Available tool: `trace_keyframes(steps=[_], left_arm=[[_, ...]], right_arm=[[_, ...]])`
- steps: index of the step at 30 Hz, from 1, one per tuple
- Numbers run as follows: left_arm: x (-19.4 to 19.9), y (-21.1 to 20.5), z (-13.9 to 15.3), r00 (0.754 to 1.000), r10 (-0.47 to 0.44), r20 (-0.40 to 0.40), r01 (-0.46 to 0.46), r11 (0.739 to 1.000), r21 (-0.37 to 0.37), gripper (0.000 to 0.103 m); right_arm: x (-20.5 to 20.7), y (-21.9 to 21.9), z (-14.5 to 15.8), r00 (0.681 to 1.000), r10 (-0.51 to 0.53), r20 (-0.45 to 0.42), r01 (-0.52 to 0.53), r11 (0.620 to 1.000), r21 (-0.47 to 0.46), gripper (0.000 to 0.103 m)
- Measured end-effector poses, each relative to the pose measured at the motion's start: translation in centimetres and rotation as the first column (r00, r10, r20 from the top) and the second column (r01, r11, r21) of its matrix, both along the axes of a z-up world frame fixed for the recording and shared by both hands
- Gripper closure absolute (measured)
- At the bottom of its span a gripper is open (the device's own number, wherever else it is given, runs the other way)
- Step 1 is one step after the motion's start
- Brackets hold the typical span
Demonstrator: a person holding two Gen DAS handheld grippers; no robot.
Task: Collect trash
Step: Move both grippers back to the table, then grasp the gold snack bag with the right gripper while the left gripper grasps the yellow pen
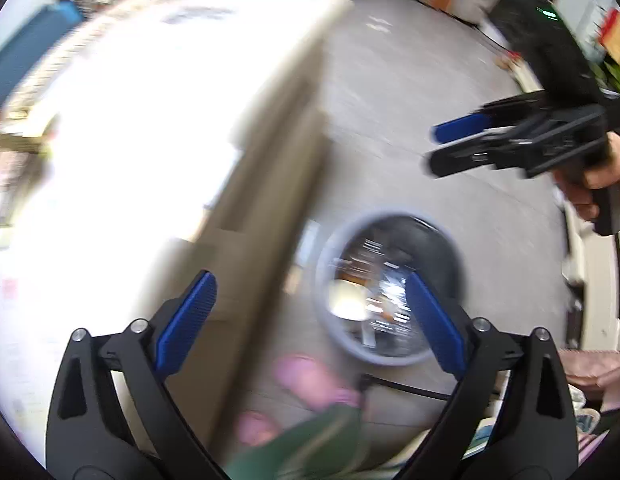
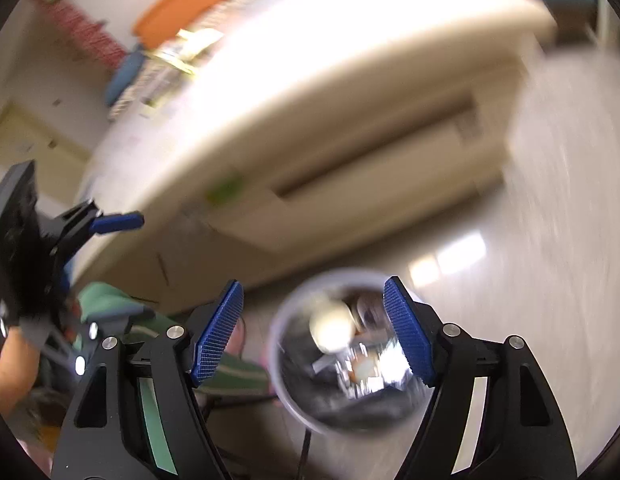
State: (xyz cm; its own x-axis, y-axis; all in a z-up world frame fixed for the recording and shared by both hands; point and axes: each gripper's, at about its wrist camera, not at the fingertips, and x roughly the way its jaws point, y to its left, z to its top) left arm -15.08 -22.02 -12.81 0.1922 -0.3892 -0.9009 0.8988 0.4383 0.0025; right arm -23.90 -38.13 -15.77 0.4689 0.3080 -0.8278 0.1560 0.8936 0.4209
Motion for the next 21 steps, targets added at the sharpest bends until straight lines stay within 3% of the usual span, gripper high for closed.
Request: trace_keyframes(steps=[3,8,11,16,21], left_arm=[[4.9,3.5,2.3,0.987,0.125,0.100,-0.127,0.992,0.019,0.007],[12.9,9.0,3.2,0.944,0.288,0.163,-0.296,0.955,0.030,0.007],[17.1,11.2,2.8,0.932,0.321,0.169,-0.331,0.943,0.031,0.007],[23.1,12.6,1.2,0.934,0.324,0.148,-0.332,0.943,0.032,0.007],[27.6,13.8,0.0,0.944,0.310,0.114,-0.315,0.949,0.027,0.007]], right_arm=[[5.0,2.3,4.3,0.992,0.081,0.098,-0.077,0.996,-0.045,0.021],[14.0,7.4,8.3,0.964,0.193,0.183,-0.176,0.979,-0.102,0.020],[19.6,11.3,9.4,0.944,0.266,0.193,-0.234,0.956,-0.175,0.020],[28.5,17.7,9.1,0.912,0.381,0.151,-0.318,0.891,-0.324,0.022],[34.9,19.8,7.3,0.917,0.382,0.116,-0.307,0.861,-0.406,0.025]])
